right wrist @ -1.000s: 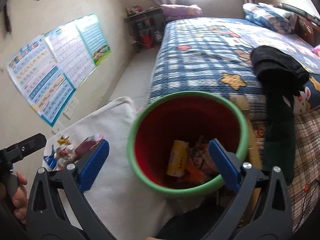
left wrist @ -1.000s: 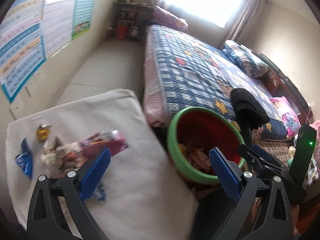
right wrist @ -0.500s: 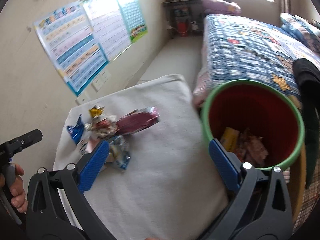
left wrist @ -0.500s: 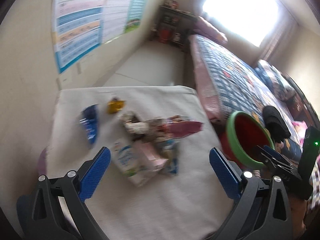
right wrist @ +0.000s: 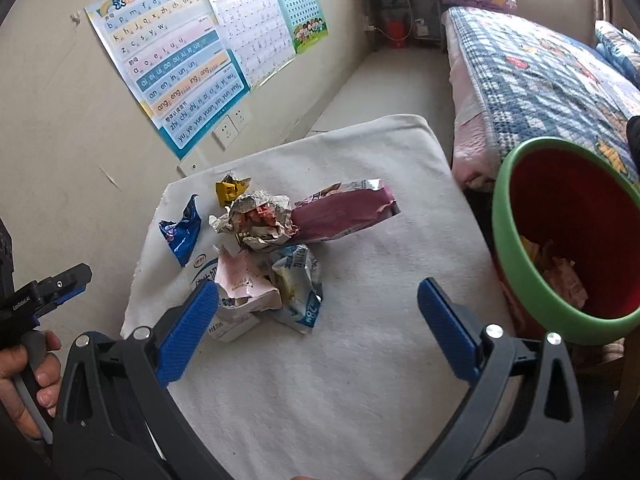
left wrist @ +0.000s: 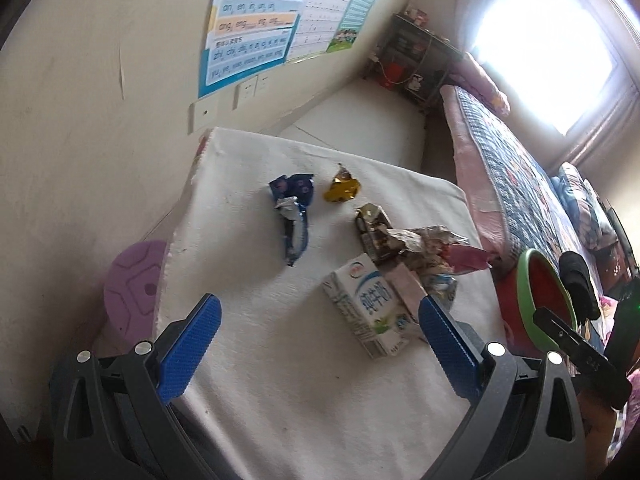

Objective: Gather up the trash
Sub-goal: 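Move both open grippers back to the trash pile on the table, then grasp the blue wrapper with the left gripper while the right grasps the crumpled paper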

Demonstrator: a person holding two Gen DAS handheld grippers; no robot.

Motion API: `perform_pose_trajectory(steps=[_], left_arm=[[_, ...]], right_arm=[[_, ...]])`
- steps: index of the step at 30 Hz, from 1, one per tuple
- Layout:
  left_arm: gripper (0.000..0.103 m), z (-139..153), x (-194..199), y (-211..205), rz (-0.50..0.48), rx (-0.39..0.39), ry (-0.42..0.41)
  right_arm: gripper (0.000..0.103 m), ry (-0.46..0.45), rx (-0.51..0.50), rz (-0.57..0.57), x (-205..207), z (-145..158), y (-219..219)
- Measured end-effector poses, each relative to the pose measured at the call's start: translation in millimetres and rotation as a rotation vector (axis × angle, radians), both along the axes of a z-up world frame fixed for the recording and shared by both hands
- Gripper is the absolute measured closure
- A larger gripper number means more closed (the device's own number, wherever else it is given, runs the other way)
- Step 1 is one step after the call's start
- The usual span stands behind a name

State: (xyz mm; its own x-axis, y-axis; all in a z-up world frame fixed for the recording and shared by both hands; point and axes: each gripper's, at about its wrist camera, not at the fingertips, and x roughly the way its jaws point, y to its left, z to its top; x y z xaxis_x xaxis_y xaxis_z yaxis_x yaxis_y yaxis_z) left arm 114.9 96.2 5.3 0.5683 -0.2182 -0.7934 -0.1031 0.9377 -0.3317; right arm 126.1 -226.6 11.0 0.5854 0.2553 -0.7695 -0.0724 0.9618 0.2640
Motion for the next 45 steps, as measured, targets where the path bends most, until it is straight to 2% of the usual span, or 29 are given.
perform_pose_trajectory(steps=[4, 9, 15, 22, 29, 32, 34, 35, 37, 39, 43, 45], left_arm=[[0.008, -10, 10, 3, 0.001, -0.004, 0.019], [0.008, -27, 27, 4, -0.005, -0.011, 0.051], [0.008, -41, 54, 0, -0.02, -0.006, 0.073], [0.009, -65, 92, -1, -0.054, 0.017, 0.132], [0.011, -86, 122, 6, -0.033, 0.013, 0.169], [0.02, -95, 133, 9, -0.03, 0.009, 0.186], [0.033, -101, 138, 9, -0.039, -0.003, 0.197], [0.037, -103, 140, 9, -0.044, -0.011, 0.203], [0.053, -107, 141, 9, -0.051, -0.03, 0.209], [0.064, -109, 140, 8, -0.062, -0.036, 0.209], [0.09, -109, 135, 10, -0.064, -0.039, 0.202], [0.099, -108, 133, 12, -0.063, -0.043, 0.198]], right_arm=[[0.005, 0.055, 0.034, -0.022, 12, -17, -2], [0.005, 0.058, -0.002, -0.021, 25, -23, 3], [0.005, 0.03, -0.067, 0.087, 48, -21, 36], [0.005, -0.016, -0.22, 0.234, 81, -27, 86], [0.005, 0.026, -0.256, 0.291, 111, -49, 106], [0.013, 0.043, -0.259, 0.308, 117, -56, 111], [0.03, 0.058, -0.26, 0.315, 118, -61, 114], [0.035, 0.067, -0.259, 0.317, 120, -63, 115], [0.054, 0.077, -0.266, 0.316, 121, -66, 115], [0.063, 0.08, -0.271, 0.312, 121, -67, 115], [0.069, 0.073, -0.256, 0.308, 118, -64, 112], [0.07, 0.058, -0.241, 0.301, 116, -59, 110]])
